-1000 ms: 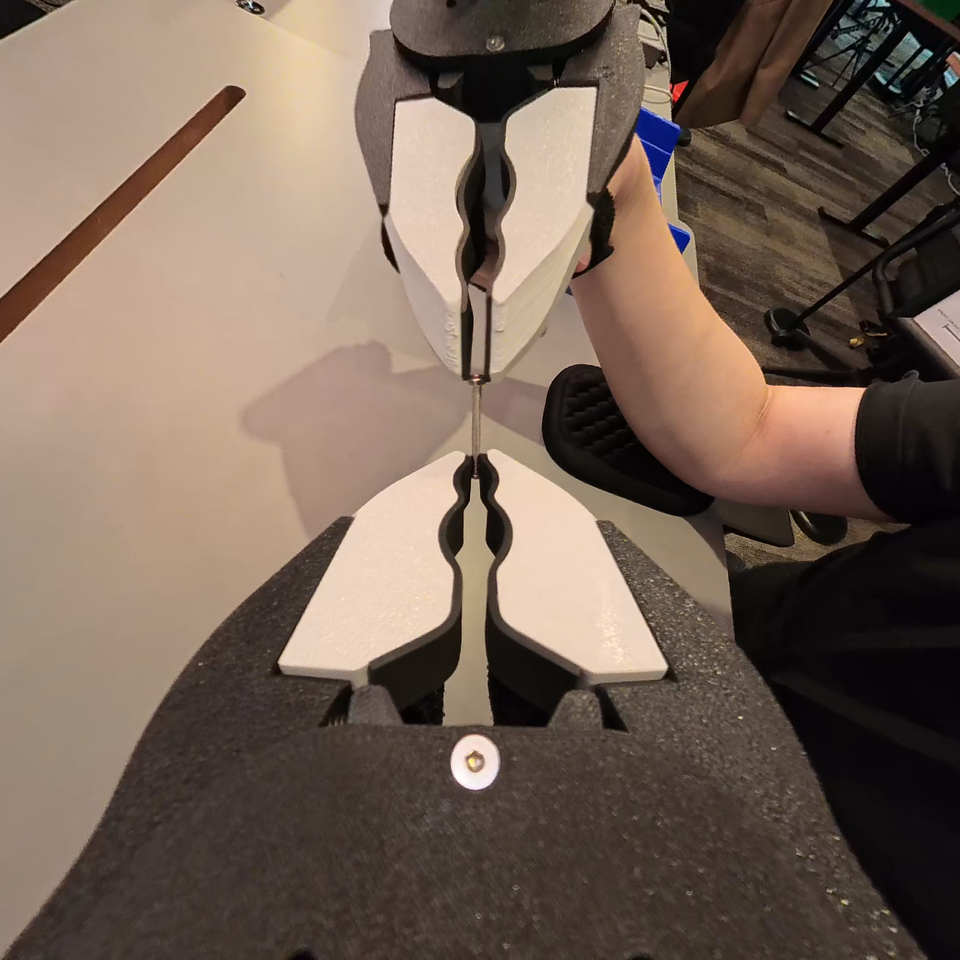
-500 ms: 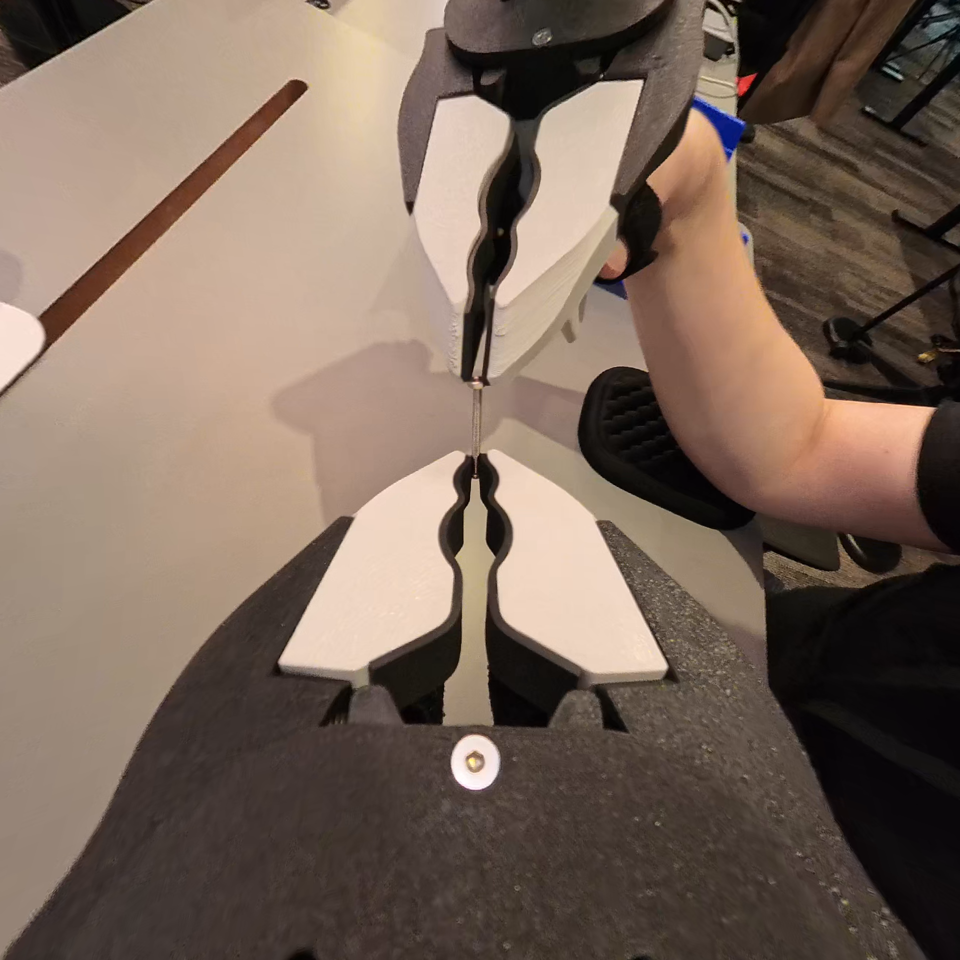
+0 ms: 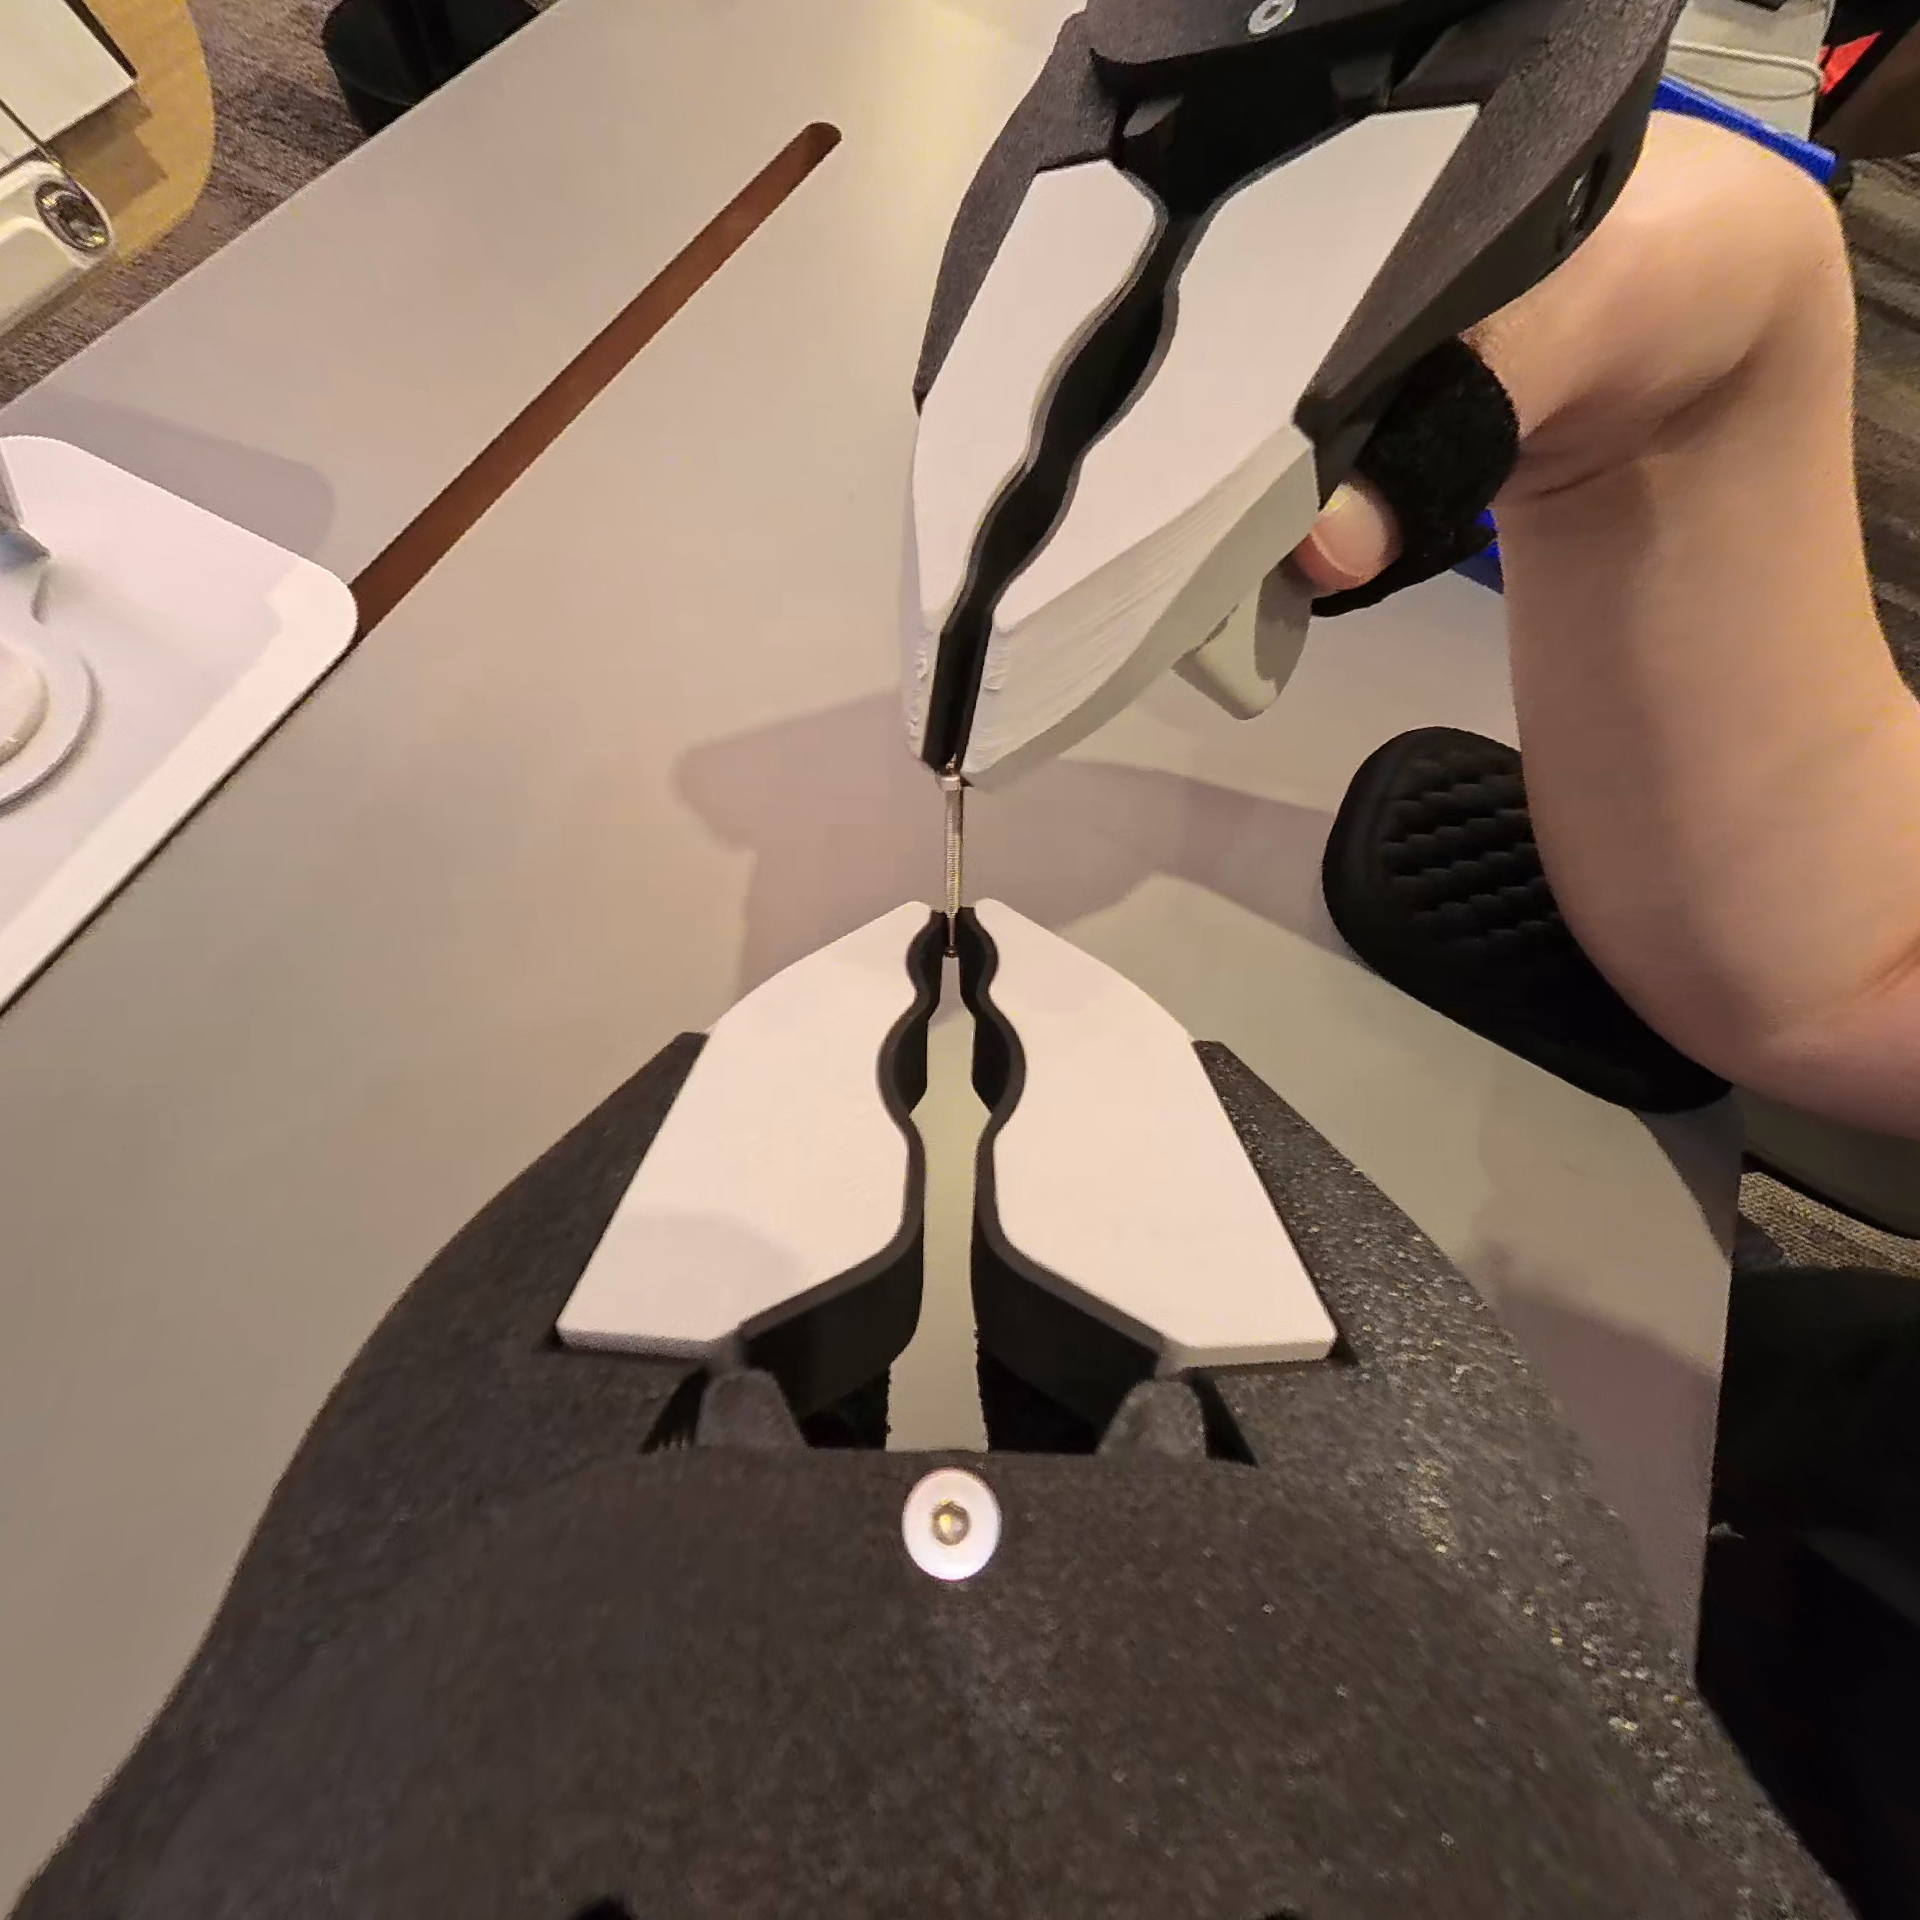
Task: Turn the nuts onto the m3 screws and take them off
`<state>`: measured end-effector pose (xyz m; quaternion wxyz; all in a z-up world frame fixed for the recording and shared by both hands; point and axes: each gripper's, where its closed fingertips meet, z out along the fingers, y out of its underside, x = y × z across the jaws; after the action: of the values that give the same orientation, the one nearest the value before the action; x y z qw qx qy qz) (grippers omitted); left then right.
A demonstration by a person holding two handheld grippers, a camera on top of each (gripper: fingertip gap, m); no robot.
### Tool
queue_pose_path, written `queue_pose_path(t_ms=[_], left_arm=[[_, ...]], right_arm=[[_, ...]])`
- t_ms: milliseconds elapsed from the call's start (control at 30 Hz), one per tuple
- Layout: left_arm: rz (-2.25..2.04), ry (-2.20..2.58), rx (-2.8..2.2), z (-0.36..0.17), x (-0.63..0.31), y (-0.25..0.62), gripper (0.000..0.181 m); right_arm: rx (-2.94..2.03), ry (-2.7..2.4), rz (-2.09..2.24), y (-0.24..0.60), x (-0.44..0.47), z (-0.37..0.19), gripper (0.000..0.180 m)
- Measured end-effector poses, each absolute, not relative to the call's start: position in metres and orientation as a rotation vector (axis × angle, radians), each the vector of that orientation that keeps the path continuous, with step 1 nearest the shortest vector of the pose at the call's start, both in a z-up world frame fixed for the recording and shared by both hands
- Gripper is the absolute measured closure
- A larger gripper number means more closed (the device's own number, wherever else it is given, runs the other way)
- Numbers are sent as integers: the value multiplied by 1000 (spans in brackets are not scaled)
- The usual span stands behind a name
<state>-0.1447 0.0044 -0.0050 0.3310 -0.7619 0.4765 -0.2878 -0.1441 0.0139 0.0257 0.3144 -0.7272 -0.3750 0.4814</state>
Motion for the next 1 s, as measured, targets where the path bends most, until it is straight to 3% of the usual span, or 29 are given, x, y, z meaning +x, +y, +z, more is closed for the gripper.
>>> queue_pose_path(t_ms=[567, 1000], left_arm=[[-862, 1238, -1936, 7, -141, -1, 178], [-813, 1230, -1553, 59, -144, -4, 179]], right_arm=[[-1815, -1042, 1191, 11, -144, 38, 166], [-1212, -1149, 1019, -12, -130, 99, 157]])
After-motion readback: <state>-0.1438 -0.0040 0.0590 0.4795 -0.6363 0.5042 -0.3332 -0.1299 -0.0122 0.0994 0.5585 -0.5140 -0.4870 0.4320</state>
